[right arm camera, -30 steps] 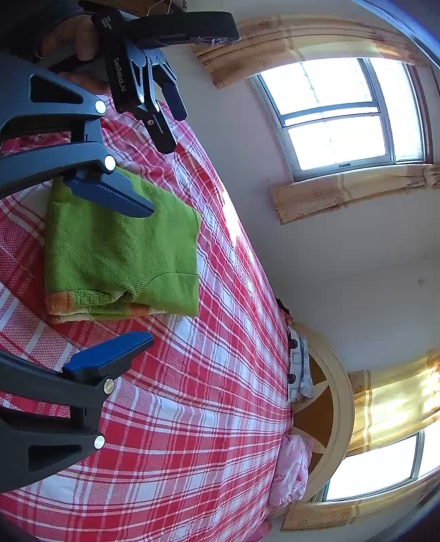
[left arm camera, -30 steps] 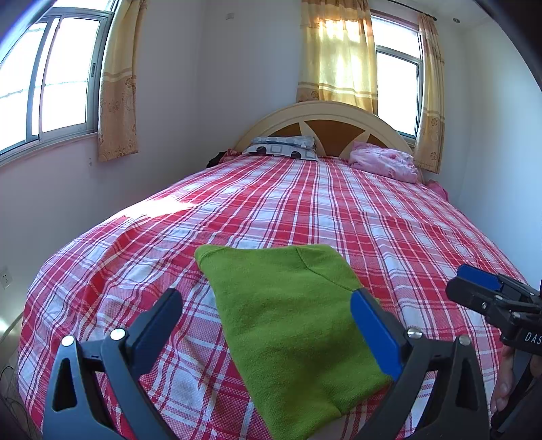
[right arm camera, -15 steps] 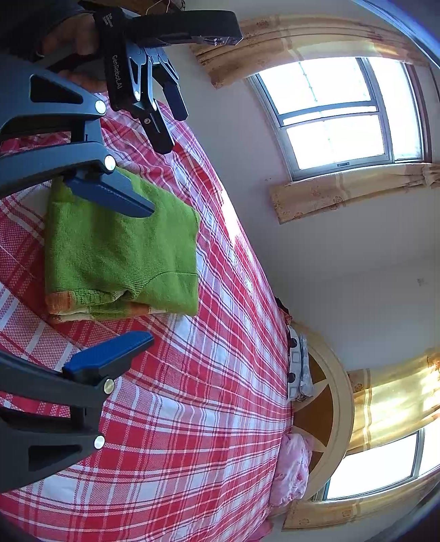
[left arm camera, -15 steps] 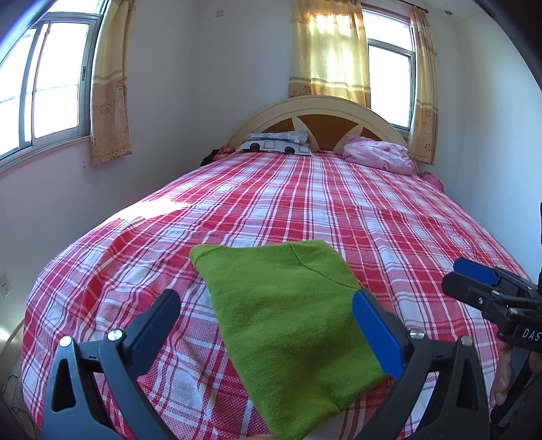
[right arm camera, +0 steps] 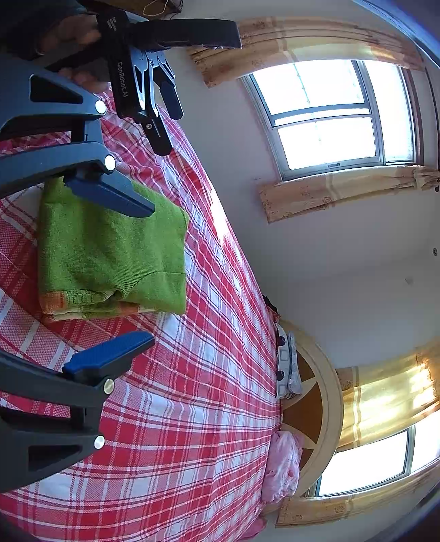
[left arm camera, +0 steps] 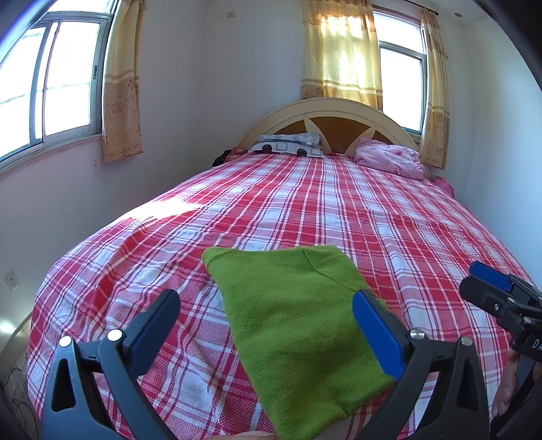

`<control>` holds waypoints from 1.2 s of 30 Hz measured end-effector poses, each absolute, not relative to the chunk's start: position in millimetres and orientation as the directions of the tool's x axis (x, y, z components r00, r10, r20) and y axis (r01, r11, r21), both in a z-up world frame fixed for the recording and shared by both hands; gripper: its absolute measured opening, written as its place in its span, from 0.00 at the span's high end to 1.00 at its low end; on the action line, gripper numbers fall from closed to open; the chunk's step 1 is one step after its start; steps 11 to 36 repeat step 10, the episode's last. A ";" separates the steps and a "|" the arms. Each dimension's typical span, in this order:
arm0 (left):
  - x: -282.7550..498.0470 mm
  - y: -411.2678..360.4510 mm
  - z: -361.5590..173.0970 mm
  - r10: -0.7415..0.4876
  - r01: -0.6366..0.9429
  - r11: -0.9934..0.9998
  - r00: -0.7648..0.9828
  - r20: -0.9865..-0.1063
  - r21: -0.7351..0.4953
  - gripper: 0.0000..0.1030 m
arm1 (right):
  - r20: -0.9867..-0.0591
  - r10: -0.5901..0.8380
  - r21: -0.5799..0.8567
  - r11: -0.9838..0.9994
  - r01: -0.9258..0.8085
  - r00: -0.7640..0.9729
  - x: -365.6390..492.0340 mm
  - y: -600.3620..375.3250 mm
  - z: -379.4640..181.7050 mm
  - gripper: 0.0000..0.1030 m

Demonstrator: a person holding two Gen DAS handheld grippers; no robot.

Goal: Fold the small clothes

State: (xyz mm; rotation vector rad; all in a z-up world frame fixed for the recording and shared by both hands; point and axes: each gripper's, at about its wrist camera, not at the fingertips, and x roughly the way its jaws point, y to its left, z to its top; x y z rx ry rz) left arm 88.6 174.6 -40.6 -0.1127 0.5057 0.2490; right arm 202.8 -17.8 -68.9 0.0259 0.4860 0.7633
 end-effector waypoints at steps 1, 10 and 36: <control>88.8 175.1 -40.5 0.213 -0.266 0.963 0.845 -0.491 -0.041 0.00 | -0.415 0.670 0.193 0.726 -0.660 0.616 202.1 -17.0 -69.7 0.31; 83.4 178.4 -39.5 0.244 -0.282 0.959 0.863 -0.442 -0.022 0.00 | -0.428 0.675 0.186 0.717 -0.672 0.601 199.4 -11.5 -74.3 0.31; 83.4 178.4 -39.5 0.244 -0.282 0.959 0.863 -0.442 -0.022 0.00 | -0.428 0.675 0.186 0.717 -0.672 0.601 199.4 -11.5 -74.3 0.31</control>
